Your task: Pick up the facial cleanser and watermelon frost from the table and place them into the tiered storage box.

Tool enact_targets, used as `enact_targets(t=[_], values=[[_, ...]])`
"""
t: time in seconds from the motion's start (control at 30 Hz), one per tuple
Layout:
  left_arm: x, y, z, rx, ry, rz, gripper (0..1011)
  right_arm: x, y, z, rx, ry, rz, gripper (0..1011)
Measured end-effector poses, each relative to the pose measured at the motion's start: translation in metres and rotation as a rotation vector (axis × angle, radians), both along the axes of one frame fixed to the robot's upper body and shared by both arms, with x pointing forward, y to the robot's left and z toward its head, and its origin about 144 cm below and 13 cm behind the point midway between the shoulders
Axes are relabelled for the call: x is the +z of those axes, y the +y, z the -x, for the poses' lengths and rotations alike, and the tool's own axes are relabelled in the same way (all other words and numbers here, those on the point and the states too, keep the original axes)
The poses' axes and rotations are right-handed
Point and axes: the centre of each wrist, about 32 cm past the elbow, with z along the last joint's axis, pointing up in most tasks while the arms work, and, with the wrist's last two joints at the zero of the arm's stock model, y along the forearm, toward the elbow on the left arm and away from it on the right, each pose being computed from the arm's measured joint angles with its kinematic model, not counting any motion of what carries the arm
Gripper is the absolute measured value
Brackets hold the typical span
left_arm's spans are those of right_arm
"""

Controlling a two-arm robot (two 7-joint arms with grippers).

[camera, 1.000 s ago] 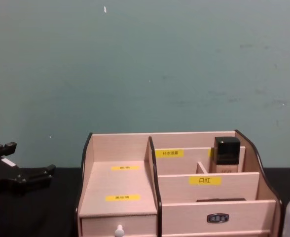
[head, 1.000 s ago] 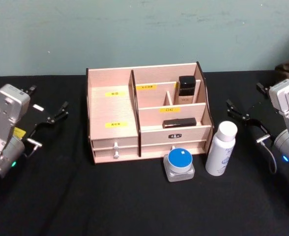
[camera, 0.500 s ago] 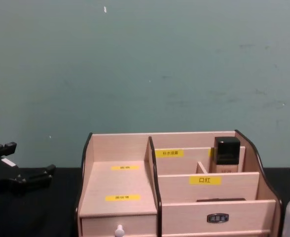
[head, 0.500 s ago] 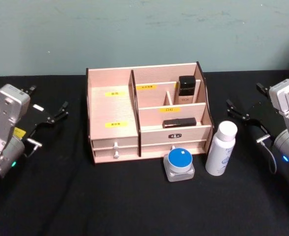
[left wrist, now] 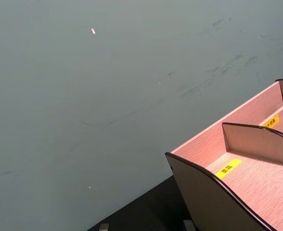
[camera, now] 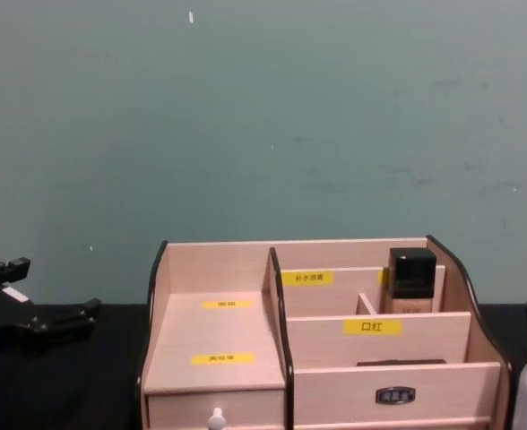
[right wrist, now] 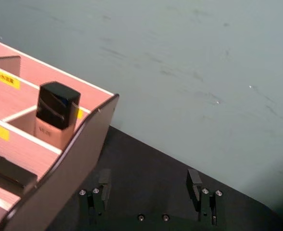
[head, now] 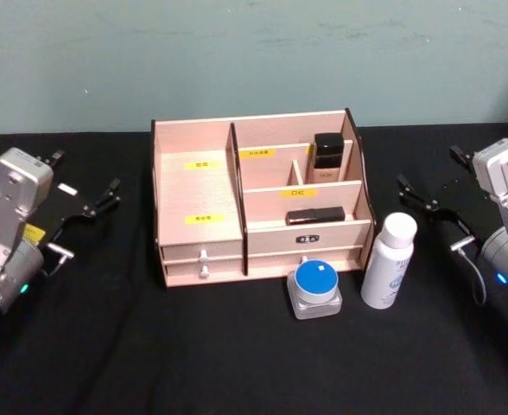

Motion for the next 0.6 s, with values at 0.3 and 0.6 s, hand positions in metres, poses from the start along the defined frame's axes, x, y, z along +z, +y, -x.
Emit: enact_targets(t=[0.3, 0.6], values=[[0.0, 0.0, 0.0, 0.0, 0.0, 0.0, 1001, 0.026, -0.004, 0.009, 0.06, -0.006, -0.037, 1000], [0.0, 0.0, 0.0, 0.0, 0.0, 0.0, 1001, 0.063, -0.012, 0.036, 0.137, -0.05, -0.077, 1002]])
